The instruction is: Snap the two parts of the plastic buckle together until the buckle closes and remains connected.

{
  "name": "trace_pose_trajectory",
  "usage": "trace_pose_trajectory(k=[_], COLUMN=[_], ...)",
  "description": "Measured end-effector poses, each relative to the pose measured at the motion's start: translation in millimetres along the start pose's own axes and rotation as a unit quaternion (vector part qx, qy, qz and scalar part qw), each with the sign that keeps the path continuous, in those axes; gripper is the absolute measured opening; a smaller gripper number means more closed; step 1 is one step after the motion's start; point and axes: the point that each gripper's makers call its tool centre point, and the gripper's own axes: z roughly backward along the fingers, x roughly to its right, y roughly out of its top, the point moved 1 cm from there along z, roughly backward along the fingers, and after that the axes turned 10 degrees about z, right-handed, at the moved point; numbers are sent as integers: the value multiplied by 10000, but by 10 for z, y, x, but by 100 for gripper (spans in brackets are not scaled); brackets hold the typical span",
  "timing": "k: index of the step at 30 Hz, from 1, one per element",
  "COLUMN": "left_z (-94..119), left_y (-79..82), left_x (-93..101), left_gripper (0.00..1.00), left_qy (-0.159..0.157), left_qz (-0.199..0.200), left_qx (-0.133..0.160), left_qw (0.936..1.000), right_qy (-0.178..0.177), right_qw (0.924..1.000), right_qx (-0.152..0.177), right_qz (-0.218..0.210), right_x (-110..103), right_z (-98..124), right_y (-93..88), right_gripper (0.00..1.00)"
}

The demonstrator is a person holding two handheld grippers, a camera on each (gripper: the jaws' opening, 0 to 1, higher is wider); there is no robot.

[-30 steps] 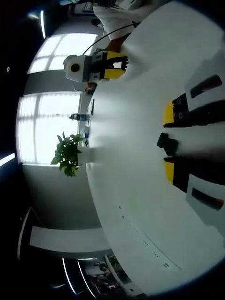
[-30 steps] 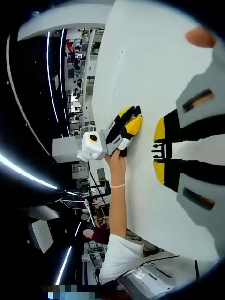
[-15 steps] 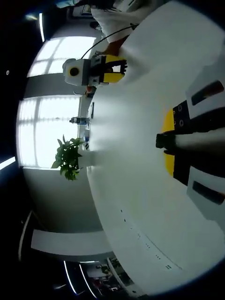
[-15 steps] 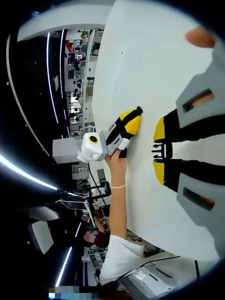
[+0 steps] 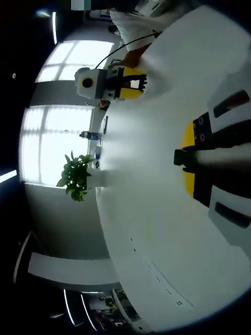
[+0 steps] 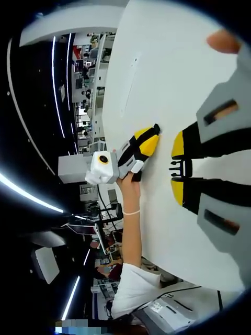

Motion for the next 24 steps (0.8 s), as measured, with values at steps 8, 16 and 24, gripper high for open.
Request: trace_pose_trajectory(k=[8, 16, 24], left_z=[152, 456, 668], left_y=[-57, -197, -272], left_x=[224, 577, 835], left_gripper=[12, 12, 12], left_qy=[-86, -58, -157], left_qz=[112, 63, 116], left_qx=[65, -89, 43], left_qw=[9999, 9999, 9998], right_qy=[53, 199, 372], right_qw=[10000, 9997, 9988], right_qx=[-62, -143, -285], right_qz=[-13, 61, 125], right_x=[-6, -92, -175], right_z=[-27, -82, -163], right_y=[-34, -61, -121], right_gripper=[13, 13, 13])
